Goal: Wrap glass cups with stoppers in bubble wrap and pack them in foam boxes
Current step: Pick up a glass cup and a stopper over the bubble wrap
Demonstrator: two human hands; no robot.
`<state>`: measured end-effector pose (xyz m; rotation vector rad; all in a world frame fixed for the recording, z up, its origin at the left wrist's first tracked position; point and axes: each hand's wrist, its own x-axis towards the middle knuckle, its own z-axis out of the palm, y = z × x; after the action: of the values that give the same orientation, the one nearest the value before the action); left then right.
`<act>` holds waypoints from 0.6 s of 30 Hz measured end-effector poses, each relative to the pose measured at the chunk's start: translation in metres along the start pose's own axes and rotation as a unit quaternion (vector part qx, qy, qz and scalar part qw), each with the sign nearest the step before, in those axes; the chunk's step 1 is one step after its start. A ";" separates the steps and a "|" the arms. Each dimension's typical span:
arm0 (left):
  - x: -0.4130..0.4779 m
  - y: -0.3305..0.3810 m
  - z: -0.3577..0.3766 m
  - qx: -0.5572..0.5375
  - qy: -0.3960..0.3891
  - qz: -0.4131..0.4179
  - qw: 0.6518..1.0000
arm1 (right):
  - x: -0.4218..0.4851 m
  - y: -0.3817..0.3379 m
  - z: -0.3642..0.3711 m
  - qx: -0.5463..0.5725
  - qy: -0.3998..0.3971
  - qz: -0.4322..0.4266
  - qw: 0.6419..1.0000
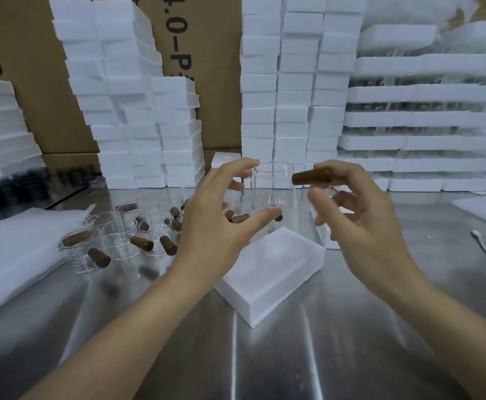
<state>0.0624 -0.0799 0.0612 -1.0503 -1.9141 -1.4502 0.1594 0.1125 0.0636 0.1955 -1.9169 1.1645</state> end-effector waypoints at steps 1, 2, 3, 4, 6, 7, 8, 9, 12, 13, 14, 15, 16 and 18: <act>0.001 0.000 -0.001 -0.004 0.001 -0.003 1.000 | 0.000 0.001 0.000 -0.024 -0.017 0.000 1.000; 0.001 0.001 -0.001 -0.010 -0.001 -0.006 1.000 | 0.000 0.002 0.001 -0.050 -0.033 -0.001 0.998; 0.002 0.001 -0.002 -0.017 -0.004 -0.010 1.000 | -0.001 0.004 0.002 -0.073 -0.048 -0.003 0.996; 0.002 0.002 -0.002 -0.027 -0.009 -0.014 1.000 | -0.001 0.005 0.004 -0.087 -0.060 -0.003 0.994; 0.002 0.003 -0.002 -0.057 -0.024 -0.027 0.998 | -0.003 0.008 0.006 -0.094 -0.078 0.004 0.993; 0.002 0.004 -0.001 -0.078 -0.035 -0.036 0.996 | -0.003 0.009 0.007 -0.094 -0.086 0.008 0.992; 0.003 0.005 0.000 -0.100 -0.048 -0.044 0.993 | -0.004 0.009 0.007 -0.090 -0.092 0.011 0.992; 0.003 0.006 0.000 -0.119 -0.063 -0.053 0.990 | -0.004 0.008 0.007 -0.081 -0.096 0.014 0.992; 0.005 0.007 -0.001 -0.159 -0.109 -0.080 0.978 | -0.005 0.006 0.007 -0.044 -0.091 0.019 0.995; 0.005 0.005 -0.002 -0.165 -0.121 -0.089 0.975 | -0.005 0.005 0.007 -0.041 -0.089 0.018 0.995; 0.004 0.004 -0.002 -0.163 -0.128 -0.094 0.974 | -0.006 0.005 0.007 -0.045 -0.085 0.016 0.995; 0.004 0.003 -0.003 -0.158 -0.130 -0.098 0.974 | -0.006 0.005 0.007 -0.052 -0.077 0.013 0.996; 0.005 0.002 -0.003 -0.150 -0.124 -0.098 0.976 | -0.006 0.005 0.008 -0.059 -0.067 0.009 0.996; 0.005 0.001 -0.003 -0.126 -0.096 -0.086 0.984 | -0.005 0.007 0.008 -0.069 -0.043 -0.006 0.997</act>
<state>0.0596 -0.0815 0.0666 -1.1998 -2.0353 -1.7837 0.1545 0.1087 0.0540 0.1839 -2.0613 1.0253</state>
